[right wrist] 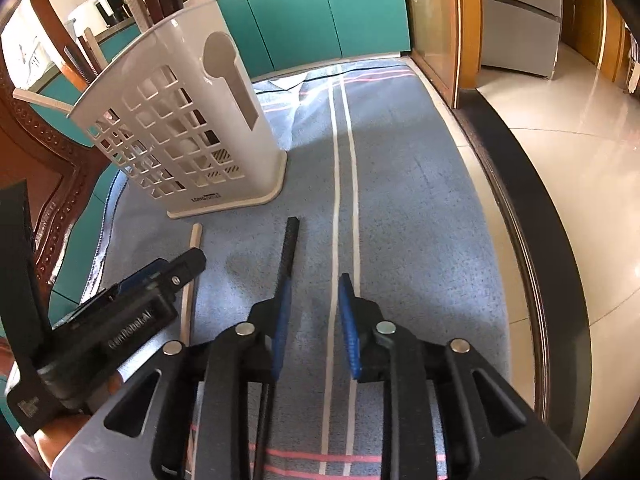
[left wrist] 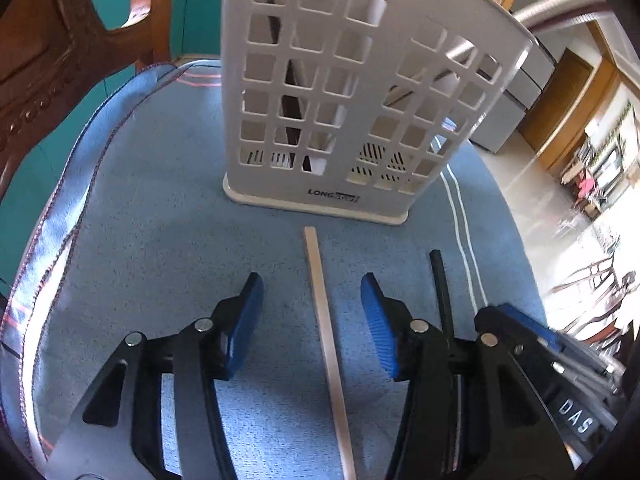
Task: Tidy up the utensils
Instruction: 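Move both open grippers back down to the light wooden and black chopsticks, then close the left gripper on the light wooden chopstick while the right closes on the black one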
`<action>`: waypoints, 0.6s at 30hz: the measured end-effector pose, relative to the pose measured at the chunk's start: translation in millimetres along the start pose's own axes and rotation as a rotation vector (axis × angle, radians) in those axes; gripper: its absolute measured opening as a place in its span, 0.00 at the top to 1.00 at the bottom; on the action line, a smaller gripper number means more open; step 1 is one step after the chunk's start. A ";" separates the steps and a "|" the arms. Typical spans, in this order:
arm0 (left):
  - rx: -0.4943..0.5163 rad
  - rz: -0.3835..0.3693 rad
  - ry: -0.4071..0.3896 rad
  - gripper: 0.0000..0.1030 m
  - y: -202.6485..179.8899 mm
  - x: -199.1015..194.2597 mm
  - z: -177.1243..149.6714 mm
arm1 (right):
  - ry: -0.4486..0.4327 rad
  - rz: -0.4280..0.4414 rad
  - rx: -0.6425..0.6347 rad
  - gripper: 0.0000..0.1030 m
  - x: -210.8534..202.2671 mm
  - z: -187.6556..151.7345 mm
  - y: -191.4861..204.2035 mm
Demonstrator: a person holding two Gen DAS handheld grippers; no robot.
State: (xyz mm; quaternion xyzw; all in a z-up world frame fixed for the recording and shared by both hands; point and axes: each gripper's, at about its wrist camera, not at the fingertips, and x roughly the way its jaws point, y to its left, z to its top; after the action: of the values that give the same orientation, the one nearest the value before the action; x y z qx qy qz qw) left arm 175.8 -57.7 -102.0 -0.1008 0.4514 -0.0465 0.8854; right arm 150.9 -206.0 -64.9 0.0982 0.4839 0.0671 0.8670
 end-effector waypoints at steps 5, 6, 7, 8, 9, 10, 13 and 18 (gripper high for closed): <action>0.117 0.071 0.036 0.90 -6.1 -0.1 -3.8 | 0.001 -0.012 -0.032 0.72 6.0 5.4 11.3; 0.110 0.067 0.042 0.90 -4.2 -0.7 -3.8 | 0.002 -0.014 -0.042 0.70 7.2 5.9 14.1; 0.102 0.071 0.043 0.90 -2.5 -0.7 -3.2 | 0.006 -0.014 -0.058 0.68 9.8 6.4 18.6; 0.090 0.083 0.042 0.90 0.3 -0.5 -2.6 | 0.009 -0.015 -0.066 0.67 11.2 6.2 21.1; 0.078 0.091 0.044 0.90 2.9 0.2 -1.4 | 0.015 -0.019 -0.078 0.65 14.4 6.4 24.9; 0.068 0.089 0.046 0.90 4.9 1.2 -0.3 | 0.019 -0.023 -0.088 0.65 17.1 6.6 27.7; 0.065 0.094 0.047 0.88 4.6 2.2 -1.5 | 0.038 -0.051 -0.120 0.65 24.2 6.2 34.8; 0.094 0.122 0.039 0.87 -6.0 10.0 1.9 | 0.049 -0.125 -0.201 0.64 34.5 2.7 45.8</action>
State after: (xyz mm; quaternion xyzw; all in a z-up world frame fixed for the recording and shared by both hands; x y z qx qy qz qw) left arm 183.3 -65.1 -107.5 -0.0304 0.4711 -0.0159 0.8814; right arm 170.2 -154.5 -81.2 -0.0213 0.5010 0.0634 0.8629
